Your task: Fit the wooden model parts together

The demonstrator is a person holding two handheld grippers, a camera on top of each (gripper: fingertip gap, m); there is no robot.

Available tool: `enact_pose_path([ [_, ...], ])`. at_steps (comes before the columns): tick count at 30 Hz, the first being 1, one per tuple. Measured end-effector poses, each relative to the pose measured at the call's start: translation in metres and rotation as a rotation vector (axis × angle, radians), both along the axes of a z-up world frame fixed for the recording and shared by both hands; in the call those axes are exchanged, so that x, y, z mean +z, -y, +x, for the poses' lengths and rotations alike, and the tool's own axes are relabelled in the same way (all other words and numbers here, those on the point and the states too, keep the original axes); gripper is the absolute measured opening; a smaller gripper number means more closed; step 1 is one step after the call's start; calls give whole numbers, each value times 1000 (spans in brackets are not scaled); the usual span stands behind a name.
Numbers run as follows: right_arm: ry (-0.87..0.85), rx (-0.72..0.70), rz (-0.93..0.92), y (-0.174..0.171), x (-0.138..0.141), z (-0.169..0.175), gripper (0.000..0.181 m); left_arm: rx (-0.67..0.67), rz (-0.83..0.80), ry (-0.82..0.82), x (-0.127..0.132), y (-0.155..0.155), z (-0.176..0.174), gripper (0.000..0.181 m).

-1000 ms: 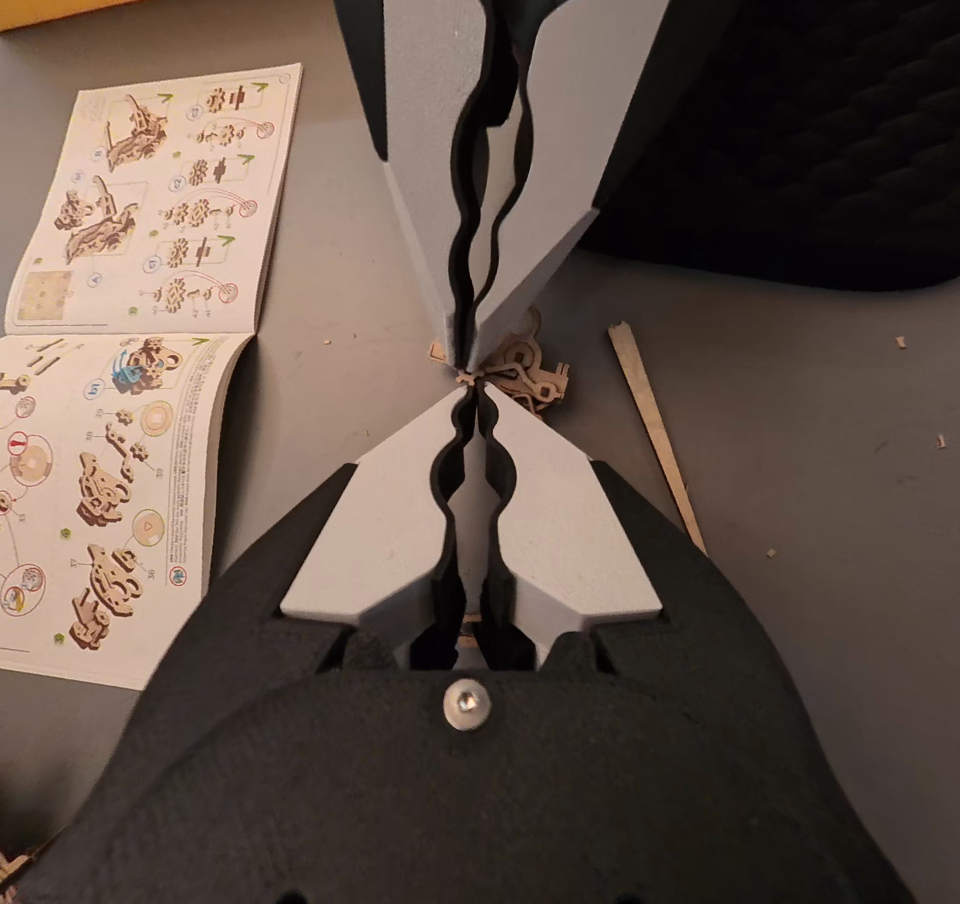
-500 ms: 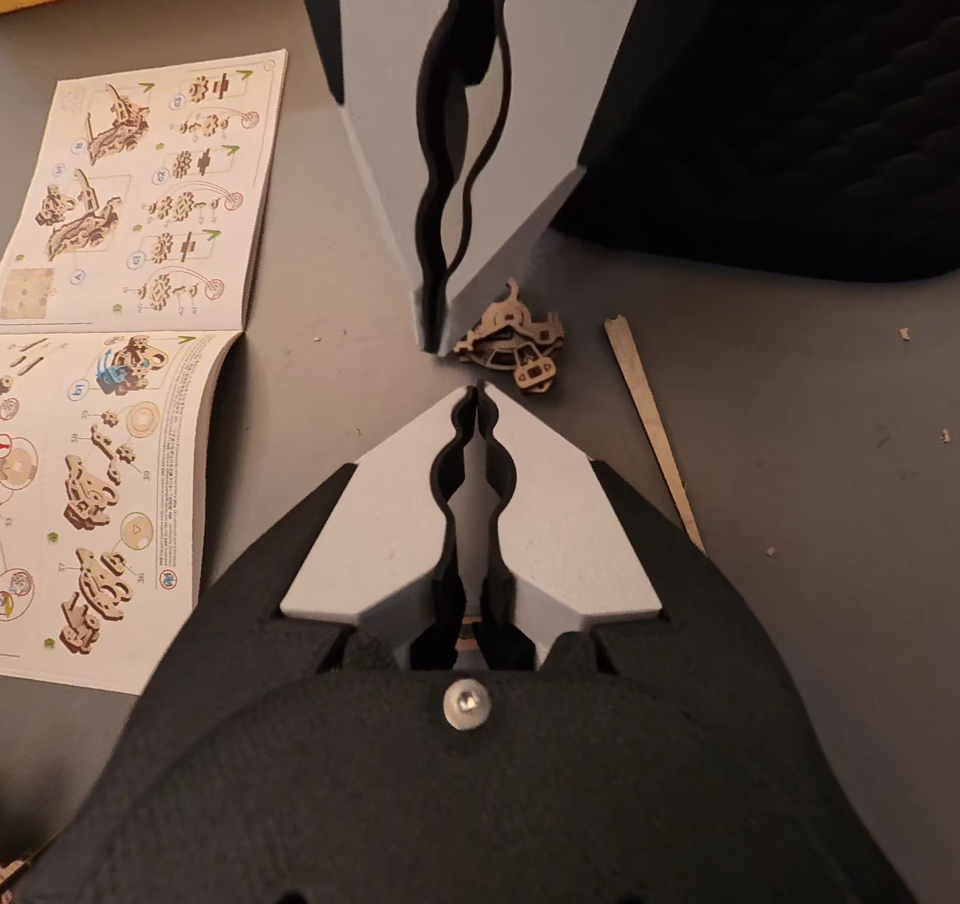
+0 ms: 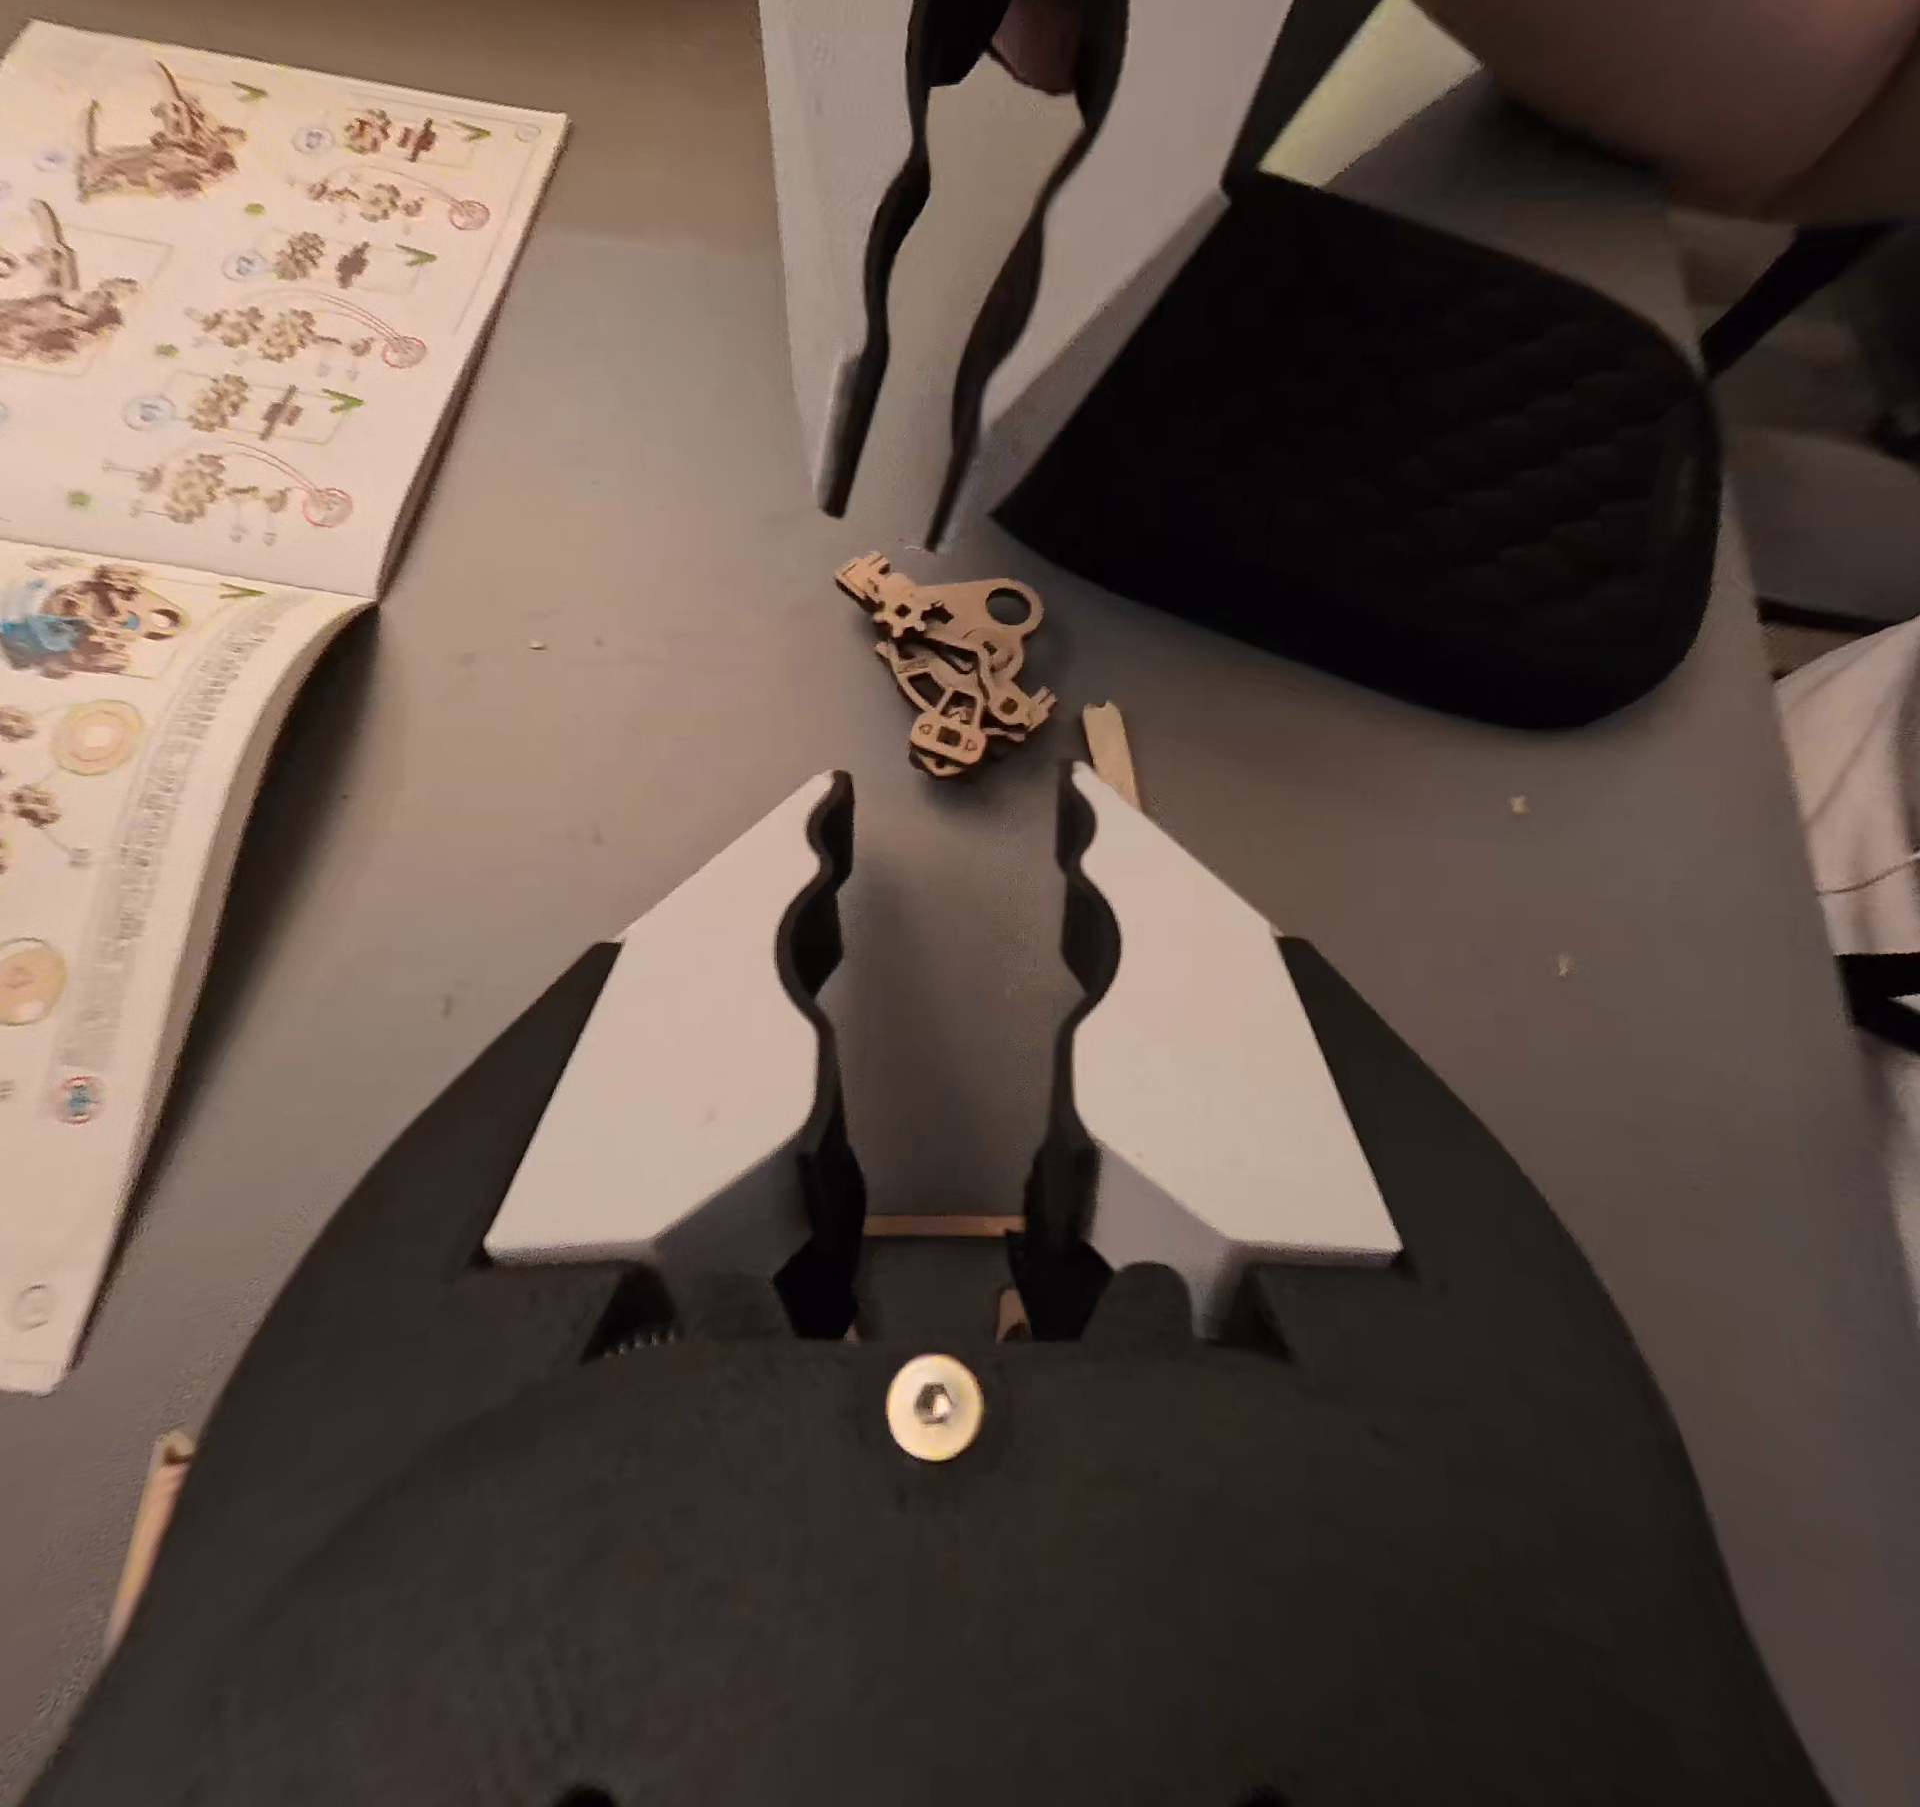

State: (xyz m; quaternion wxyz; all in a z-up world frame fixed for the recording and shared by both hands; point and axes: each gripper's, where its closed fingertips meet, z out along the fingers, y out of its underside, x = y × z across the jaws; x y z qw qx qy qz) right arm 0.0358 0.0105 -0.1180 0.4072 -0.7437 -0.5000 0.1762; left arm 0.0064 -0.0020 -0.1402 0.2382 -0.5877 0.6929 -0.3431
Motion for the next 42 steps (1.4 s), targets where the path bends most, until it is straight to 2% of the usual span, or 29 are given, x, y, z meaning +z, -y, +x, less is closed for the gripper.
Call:
enact_pose_path([
  [2,62,23,-23,4,-11,5,21,17,-22,-2,-1,2,6,44],
  [5,38,83,-38,11,-15,-2,23,29,-27,1,-2,4,15,44],
  [7,51,55,-67,6,-23,1,26,40,-20,-26,-8,3,18,45],
  [9,21,51,-99,6,-24,-1,25,31,-8,-46,-14,4,18,40],
  [11,-1,42,-123,5,-23,-1,24,8,-23,-50,-15,7,17,27],
  [15,-63,51,-126,5,-15,-1,27,13,-6,-47,-15,4,16,26],
  [18,-226,22,-272,3,-6,3,38,-35,102,-15,-13,3,14,26],
  [20,-340,27,-382,4,0,4,44,-73,241,28,-9,1,13,26],
  [22,-409,87,-459,12,6,3,46,-106,366,60,-5,1,12,26],
  [24,-422,83,-486,13,7,2,47,-131,436,102,0,4,13,26],
  [28,-374,15,-481,1,-5,8,50,-186,467,112,-2,12,14,25],
  [33,-302,216,-554,25,-17,-3,55,-258,575,176,6,19,17,25],
  [36,-295,305,-546,35,-15,-11,42,-289,679,205,11,21,16,25],
  [42,-360,297,-531,31,-6,-10,32,-319,729,202,8,23,14,25],
])
